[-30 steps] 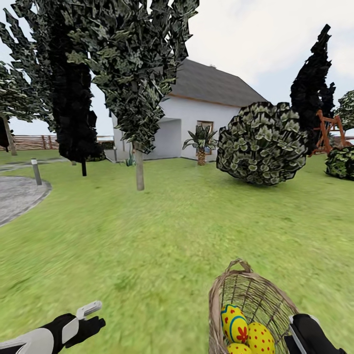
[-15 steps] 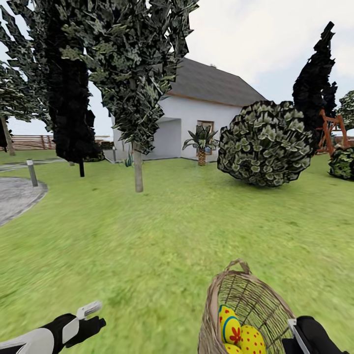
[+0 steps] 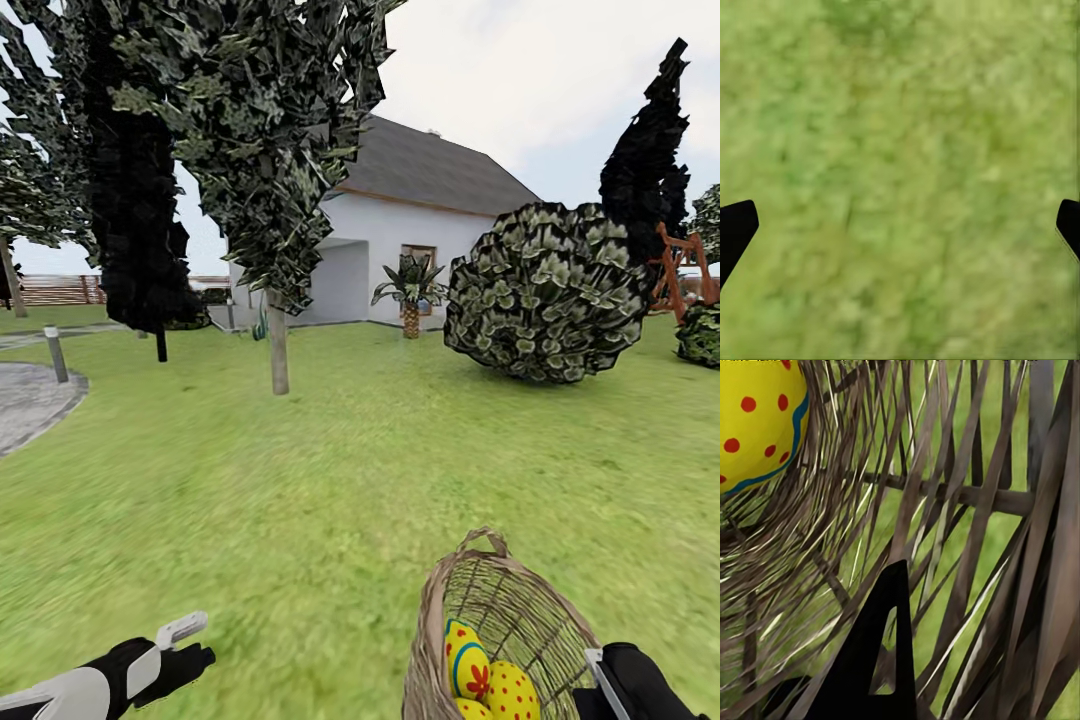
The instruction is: Take the three Easter eggs out of the wicker basket on the lawn in the garden, then place them on the lawn next to a single tree (choose any tree) so that all three eggs are next to the same tree and none are left in the basket.
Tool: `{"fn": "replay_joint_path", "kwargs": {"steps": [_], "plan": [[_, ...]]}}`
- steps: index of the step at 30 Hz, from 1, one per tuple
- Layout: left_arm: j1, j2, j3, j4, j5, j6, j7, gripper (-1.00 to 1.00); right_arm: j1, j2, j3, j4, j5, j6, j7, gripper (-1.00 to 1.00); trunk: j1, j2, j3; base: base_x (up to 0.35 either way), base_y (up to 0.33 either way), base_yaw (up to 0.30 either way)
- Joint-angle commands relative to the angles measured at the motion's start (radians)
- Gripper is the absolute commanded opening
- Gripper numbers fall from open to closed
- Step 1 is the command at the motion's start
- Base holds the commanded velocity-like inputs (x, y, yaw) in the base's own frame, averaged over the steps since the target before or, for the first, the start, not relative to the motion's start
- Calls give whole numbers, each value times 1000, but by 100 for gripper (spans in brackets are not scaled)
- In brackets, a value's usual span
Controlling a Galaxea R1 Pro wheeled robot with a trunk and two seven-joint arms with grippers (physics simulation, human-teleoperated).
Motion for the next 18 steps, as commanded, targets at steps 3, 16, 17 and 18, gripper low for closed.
{"fn": "replay_joint_path", "kwargs": {"steps": [3,16,17,18], "plan": [[-1,1,8,2,2,2,-2,100,-1,1,-2,-1,-2,4,6,-100,0,-1,-1,325,0,0],[-1,5,8,1,4,2,-3,100,-1,1,-2,-1,-2,1,5,-100,0,-1,-1,325,0,0],[-1,5,8,0,4,2,-3,100,-1,1,-2,-1,-2,1,5,-100,0,-1,-1,325,0,0],[-1,5,8,0,4,2,-3,100,-1,1,-2,-1,-2,1,5,-100,0,-1,-1,325,0,0]]}}
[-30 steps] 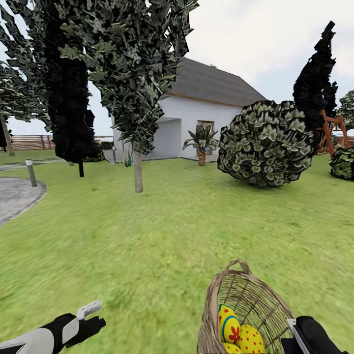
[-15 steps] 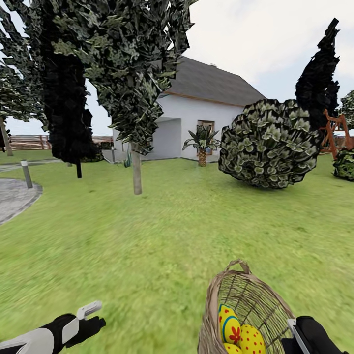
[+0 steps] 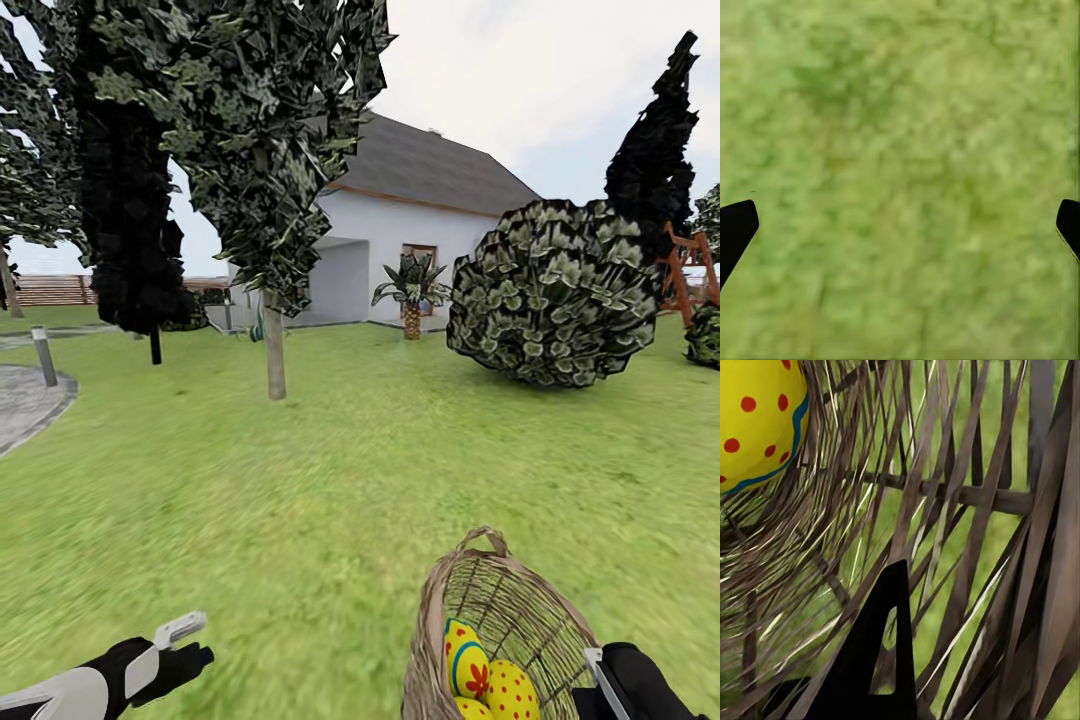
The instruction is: Take the three Easter eggs out of the wicker basket on the lawn in the garden, then place them on the lawn next to a single tree (choose any tree) so that all three eggs are next to the same tree and none are left in the basket.
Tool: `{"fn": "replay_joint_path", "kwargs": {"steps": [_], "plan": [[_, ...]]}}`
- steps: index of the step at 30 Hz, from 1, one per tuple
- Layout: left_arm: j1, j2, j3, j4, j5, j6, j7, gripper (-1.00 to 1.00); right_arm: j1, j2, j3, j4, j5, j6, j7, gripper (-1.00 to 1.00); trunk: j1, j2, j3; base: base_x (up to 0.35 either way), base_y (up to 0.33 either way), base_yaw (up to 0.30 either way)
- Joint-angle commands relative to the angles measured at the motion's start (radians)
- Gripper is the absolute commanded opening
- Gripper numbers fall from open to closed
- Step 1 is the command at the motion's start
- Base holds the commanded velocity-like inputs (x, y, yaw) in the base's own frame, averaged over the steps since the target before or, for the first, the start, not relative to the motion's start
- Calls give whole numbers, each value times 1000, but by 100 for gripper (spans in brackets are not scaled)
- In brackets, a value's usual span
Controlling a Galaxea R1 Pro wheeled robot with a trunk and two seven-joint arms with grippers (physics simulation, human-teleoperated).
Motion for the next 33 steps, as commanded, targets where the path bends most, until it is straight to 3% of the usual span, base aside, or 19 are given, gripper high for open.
{"fn": "replay_joint_path", "kwargs": {"steps": [1,33], "plan": [[-1,1,8,2,2,2,-2,100,-1,0,-1,-1,0,4,6,-100,0,-1,-1,325,0,0],[-1,1,8,2,2,2,-4,100,-1,-1,-3,-3,-3,3,8,-100,0,-1,-1,325,0,0]]}}
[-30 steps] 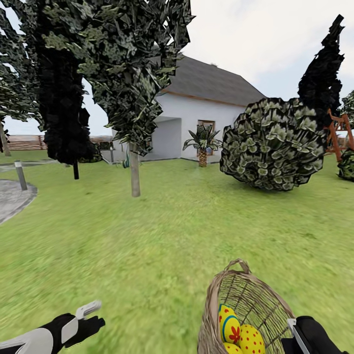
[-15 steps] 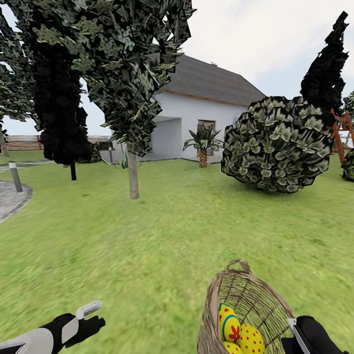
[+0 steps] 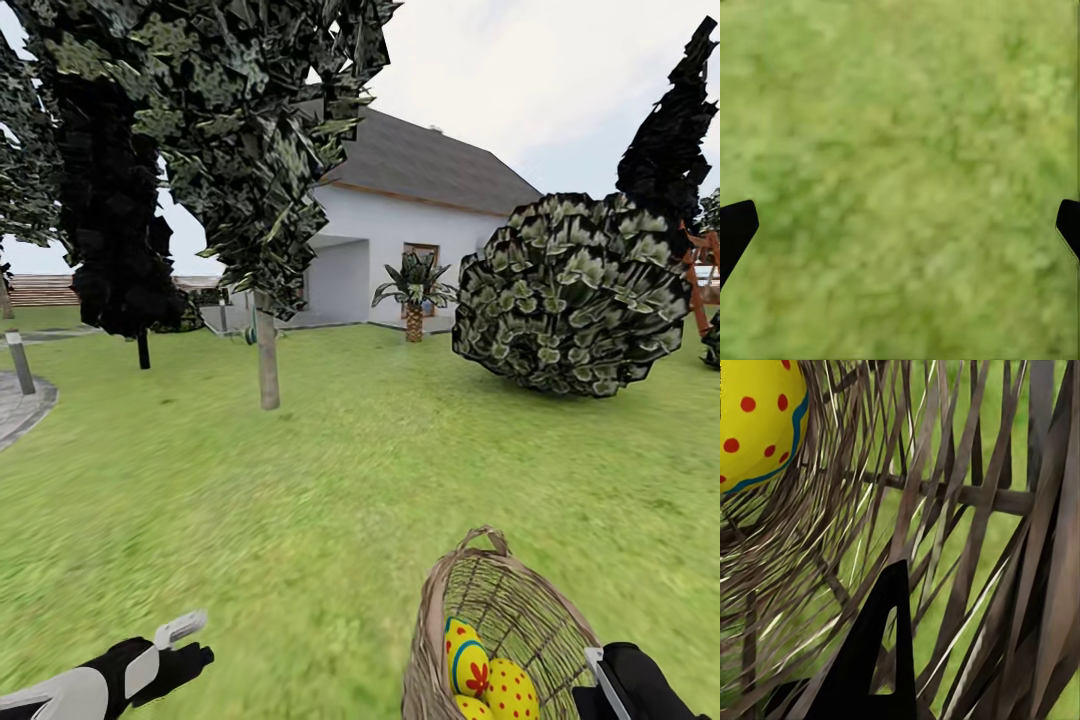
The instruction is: Take the three Easter eggs out of the wicker basket on the lawn in the garden, then place them on the lawn next to a single tree (choose any tree) so that all three eggs are next to the same tree and none are left in the basket.
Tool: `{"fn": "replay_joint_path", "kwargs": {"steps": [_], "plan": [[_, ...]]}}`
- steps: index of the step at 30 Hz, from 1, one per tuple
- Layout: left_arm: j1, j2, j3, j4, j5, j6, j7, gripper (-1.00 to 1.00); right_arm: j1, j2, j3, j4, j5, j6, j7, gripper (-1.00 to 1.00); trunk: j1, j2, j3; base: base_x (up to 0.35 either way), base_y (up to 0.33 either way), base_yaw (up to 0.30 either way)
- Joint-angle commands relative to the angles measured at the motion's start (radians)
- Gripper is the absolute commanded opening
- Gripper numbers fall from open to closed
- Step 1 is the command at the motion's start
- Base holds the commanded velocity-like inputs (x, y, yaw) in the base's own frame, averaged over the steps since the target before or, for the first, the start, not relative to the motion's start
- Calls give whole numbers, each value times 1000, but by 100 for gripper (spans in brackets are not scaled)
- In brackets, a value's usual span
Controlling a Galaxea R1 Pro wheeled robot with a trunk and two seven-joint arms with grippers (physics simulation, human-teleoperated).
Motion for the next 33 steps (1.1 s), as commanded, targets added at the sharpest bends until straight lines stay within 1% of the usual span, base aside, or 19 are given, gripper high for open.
{"fn": "replay_joint_path", "kwargs": {"steps": [1,9,18,23,28,33], "plan": [[-1,1,8,2,2,2,-2,100,-1,0,-2,-1,0,4,6,-100,0,-1,-1,325,0,0],[-1,4,8,2,2,2,-2,100,-1,-1,-2,-1,1,4,6,-100,0,-1,-1,325,0,2],[-1,4,8,2,2,3,-2,100,-1,0,0,-1,2,4,6,-100,0,-1,-1,325,0,70],[-1,2,8,2,2,4,-2,100,-1,-1,0,-1,2,3,6,-100,0,-1,-1,325,0,123],[-1,2,8,2,2,4,-2,100,-1,-1,-1,-1,1,4,6,-100,0,-1,-1,325,0,235],[-1,5,8,2,2,4,-2,100,-1,-4,-2,-4,1,4,5,-100,0,-1,-1,325,0,32]]}}
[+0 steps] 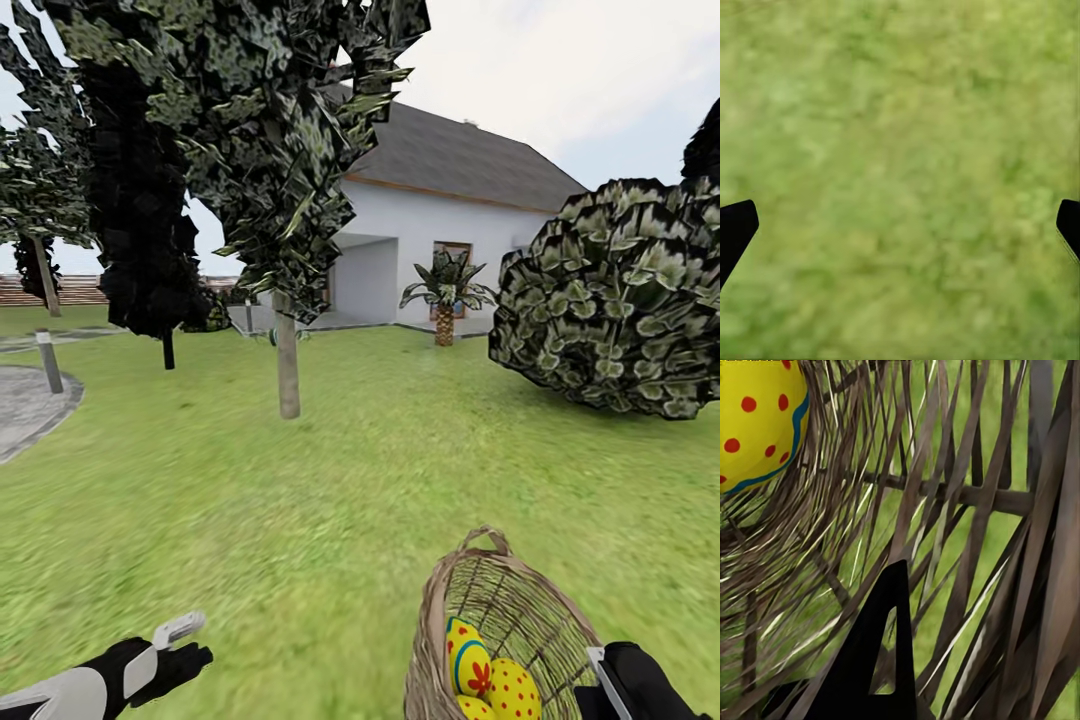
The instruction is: Take the three Easter eggs out of the wicker basket on the lawn in the garden, then place them on the lawn next to a single tree (choose any tree) so that all three eggs are next to the same tree and none are left in the basket.
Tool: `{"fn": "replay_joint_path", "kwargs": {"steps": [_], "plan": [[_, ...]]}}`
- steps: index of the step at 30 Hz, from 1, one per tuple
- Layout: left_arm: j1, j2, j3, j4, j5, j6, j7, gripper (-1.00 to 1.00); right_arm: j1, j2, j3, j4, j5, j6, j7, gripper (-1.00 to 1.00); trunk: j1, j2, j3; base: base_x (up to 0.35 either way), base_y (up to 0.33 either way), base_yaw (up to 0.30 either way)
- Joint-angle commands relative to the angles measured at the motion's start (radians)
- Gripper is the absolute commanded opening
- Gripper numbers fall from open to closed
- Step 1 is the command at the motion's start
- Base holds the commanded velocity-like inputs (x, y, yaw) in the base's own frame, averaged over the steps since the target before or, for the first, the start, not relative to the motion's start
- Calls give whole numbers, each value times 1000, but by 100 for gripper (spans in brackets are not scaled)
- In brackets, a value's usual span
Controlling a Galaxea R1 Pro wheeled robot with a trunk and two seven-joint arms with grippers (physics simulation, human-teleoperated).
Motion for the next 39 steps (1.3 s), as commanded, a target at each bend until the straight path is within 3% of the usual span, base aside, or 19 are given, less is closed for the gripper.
{"fn": "replay_joint_path", "kwargs": {"steps": [1,39], "plan": [[-1,0,8,2,2,2,-2,100,-1,0,-1,-2,-4,4,6,-100,0,-1,-1,325,0,2],[-1,-1,9,2,2,0,-2,100,-1,4,0,1,-4,3,7,-100,0,-1,-1,325,-19,35]]}}
